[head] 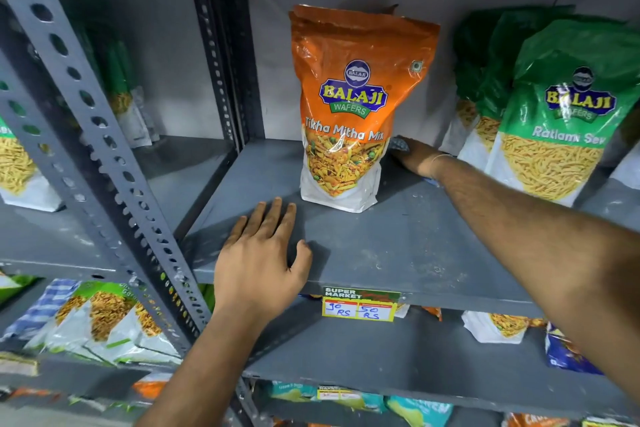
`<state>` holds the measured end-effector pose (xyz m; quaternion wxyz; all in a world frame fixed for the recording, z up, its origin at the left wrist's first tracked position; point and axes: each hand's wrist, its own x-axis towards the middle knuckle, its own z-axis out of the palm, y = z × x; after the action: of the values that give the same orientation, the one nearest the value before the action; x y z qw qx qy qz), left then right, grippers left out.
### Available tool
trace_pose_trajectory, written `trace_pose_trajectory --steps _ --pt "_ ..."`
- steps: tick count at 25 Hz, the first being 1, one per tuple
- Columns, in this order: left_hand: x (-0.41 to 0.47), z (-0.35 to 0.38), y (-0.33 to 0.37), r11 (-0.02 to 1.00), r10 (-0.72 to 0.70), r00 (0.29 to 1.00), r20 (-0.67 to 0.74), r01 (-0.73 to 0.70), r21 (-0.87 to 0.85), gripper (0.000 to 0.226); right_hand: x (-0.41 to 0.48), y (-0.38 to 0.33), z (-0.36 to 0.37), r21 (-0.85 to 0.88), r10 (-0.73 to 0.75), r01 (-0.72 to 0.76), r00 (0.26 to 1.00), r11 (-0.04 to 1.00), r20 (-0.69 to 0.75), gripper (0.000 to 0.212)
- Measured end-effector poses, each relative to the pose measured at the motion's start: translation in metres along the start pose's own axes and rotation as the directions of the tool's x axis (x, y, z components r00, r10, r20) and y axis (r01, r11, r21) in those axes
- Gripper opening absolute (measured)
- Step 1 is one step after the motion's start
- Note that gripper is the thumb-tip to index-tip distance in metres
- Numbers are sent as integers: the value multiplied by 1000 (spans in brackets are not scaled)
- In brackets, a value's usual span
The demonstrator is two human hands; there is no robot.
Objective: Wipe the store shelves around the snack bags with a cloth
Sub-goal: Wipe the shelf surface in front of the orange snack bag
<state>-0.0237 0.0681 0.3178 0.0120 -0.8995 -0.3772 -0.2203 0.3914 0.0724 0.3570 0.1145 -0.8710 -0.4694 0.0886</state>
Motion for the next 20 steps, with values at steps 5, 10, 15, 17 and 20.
trace_pose_trajectory --steps 5,10,15,17,20 --pt "-1 -1 1 1000 -6 1000 11 6 -7 67 -41 -24 -9 -1 -6 6 1000 1000 26 67" --pt "-1 -2 1 1000 -14 1000 6 14 -1 66 -111 -37 -6 -3 -164 165 985 986 51 42" --pt "-1 -2 2 1000 -14 1000 6 14 7 65 -90 -22 -11 -124 -93 93 996 988 5 50" --pt "-2 -3 3 1000 -18 1000 1 18 14 66 -77 -23 -6 -107 -45 41 998 993 -31 62" --pt "-1 -3 3 999 -20 1000 -15 20 33 66 -49 -27 -3 -52 47 -49 998 997 -41 61"
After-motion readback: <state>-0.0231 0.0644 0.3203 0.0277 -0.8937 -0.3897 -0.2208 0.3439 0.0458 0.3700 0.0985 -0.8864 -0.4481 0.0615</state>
